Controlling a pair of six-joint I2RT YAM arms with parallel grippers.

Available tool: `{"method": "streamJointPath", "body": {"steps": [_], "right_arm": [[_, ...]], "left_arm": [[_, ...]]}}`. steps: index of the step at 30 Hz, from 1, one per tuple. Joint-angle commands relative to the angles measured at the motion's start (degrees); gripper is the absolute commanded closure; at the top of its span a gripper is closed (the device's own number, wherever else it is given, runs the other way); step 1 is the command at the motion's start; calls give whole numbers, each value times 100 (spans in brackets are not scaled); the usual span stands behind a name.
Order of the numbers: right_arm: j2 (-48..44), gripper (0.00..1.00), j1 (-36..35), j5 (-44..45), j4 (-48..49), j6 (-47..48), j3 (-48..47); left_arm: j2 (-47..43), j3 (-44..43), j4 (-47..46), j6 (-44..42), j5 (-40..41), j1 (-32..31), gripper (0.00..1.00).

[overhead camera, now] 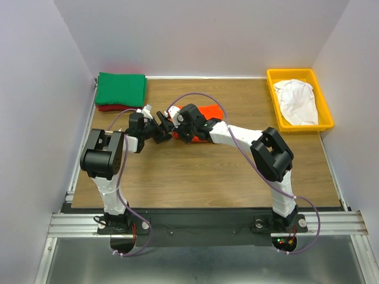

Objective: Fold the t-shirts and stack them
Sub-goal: Neatly place the folded tshirt to the corner

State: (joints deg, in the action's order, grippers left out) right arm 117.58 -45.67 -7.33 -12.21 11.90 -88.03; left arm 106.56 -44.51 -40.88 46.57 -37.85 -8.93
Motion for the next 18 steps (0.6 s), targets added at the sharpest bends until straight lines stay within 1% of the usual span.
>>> {"method": "streamJointPath", "body": {"steps": [1,6,11,13,15,18], "right_arm": [[-341,100,23,-198,148,-100,-101],[-341,99,32,-242,157,-153,-144],[-358,99,32,-190,157,-258,-250],[-350,99,32,-190,157,-337,-276],[-332,99,32,-216,157,-442,-320],[-297,99,32,-260,157,-566,-390]], "left_arm": [[277,-58,-790,660,58,-65,3],[602,-180,-807,879,102,-214,3],[1138,-566,-921,1047,-3,-337,3],[1165,-681,-948,1065,154,-399,3],[1156,-725,-1018,1118,365,-478,4],[1349,-918,-948,1214,628,-531,12]]}}
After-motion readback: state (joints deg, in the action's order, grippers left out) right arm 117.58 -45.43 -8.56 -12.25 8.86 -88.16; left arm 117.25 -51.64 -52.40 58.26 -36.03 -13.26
